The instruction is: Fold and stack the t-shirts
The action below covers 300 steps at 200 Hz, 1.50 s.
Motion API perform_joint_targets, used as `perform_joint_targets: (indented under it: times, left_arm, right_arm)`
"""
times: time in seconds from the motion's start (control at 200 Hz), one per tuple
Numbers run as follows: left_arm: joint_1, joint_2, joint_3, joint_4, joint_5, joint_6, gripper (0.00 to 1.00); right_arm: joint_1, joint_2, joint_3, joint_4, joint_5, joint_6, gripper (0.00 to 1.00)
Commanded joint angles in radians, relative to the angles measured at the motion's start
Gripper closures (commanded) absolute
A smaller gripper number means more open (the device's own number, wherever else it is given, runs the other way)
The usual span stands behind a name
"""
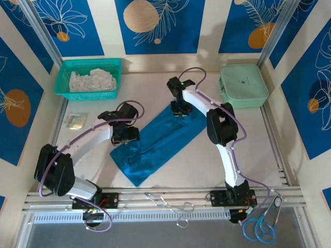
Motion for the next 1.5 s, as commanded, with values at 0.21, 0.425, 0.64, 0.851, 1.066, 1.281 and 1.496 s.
perform_joint_targets:
  times: [0.21,0.425,0.64,0.851,1.066,1.281,1.496]
  left_arm:
    - [0.011,-0.003,-0.004,-0.008,0.012,0.011,0.34]
    - [0.011,0.003,-0.004,-0.006,0.017,0.011,0.34]
    - [0.012,0.008,-0.007,-0.002,0.019,0.01,0.34]
    - [0.011,0.006,-0.012,-0.002,0.017,0.011,0.34]
    - [0.011,0.003,-0.013,0.0,0.017,0.011,0.34]
    - [0.011,-0.001,-0.014,-0.002,0.017,0.01,0.34]
    - [0.011,-0.001,-0.032,0.015,0.031,0.007,0.34]
  right_arm:
    - [-0.014,0.078,0.097,-0.034,0.011,-0.005,0.7]
    - [-0.017,0.091,0.105,-0.039,0.02,-0.008,0.7]
    - [-0.018,0.099,0.098,-0.036,0.016,-0.008,0.73]
    - [-0.019,0.098,0.105,-0.036,0.01,-0.008,0.84]
    - [-0.007,0.077,0.115,-0.036,0.007,-0.013,1.0]
    - [0.038,-0.021,0.025,0.083,-0.04,-0.035,1.0]
    - [0.089,-0.083,-0.099,0.247,-0.085,-0.069,1.0]
